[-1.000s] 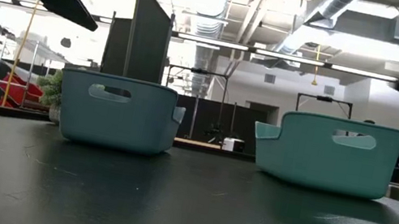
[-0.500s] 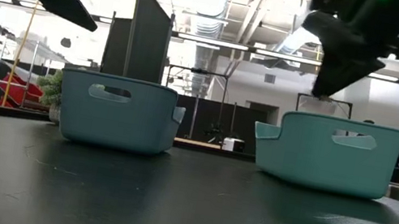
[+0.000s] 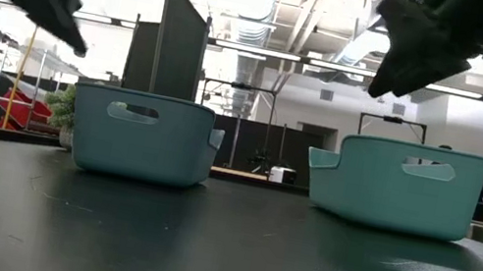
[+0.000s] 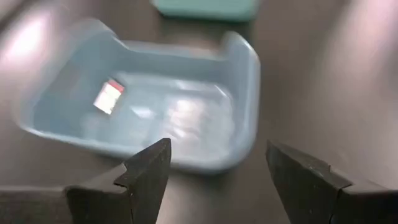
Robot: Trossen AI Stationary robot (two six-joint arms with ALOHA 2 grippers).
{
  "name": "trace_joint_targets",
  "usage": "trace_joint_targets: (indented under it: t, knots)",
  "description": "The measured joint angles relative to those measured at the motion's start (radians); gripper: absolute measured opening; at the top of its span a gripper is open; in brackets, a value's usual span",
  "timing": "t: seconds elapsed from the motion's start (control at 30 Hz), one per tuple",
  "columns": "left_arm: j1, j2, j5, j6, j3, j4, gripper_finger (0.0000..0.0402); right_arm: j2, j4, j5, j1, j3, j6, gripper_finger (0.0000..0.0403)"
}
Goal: Sort batteries
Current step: Put the small silver battery into the blue bin
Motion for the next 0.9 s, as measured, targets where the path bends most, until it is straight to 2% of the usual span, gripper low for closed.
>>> trace_joint_targets:
  t: [0.2,0.4,0.63,0.9]
  knots:
    - [-0.047,0.031,0.292,-0.075,0.0,-0.062,0.0228,0.0,-0.042,0.027,0.052,0.0,0.007,0.0269]
    - [-0.096,0.116,0.491,-0.132,0.0,-0.081,0.0197,0.0,-0.066,0.029,0.056,0.0,0.031,0.0269]
    - [-0.135,0.231,0.504,-0.02,-0.001,-0.127,0.0188,0.0,-0.065,0.029,0.056,0.0,0.031,0.0269]
    - [-0.136,0.298,0.486,0.049,0.002,-0.115,0.0188,0.0,-0.062,0.029,0.056,0.0,0.032,0.0269]
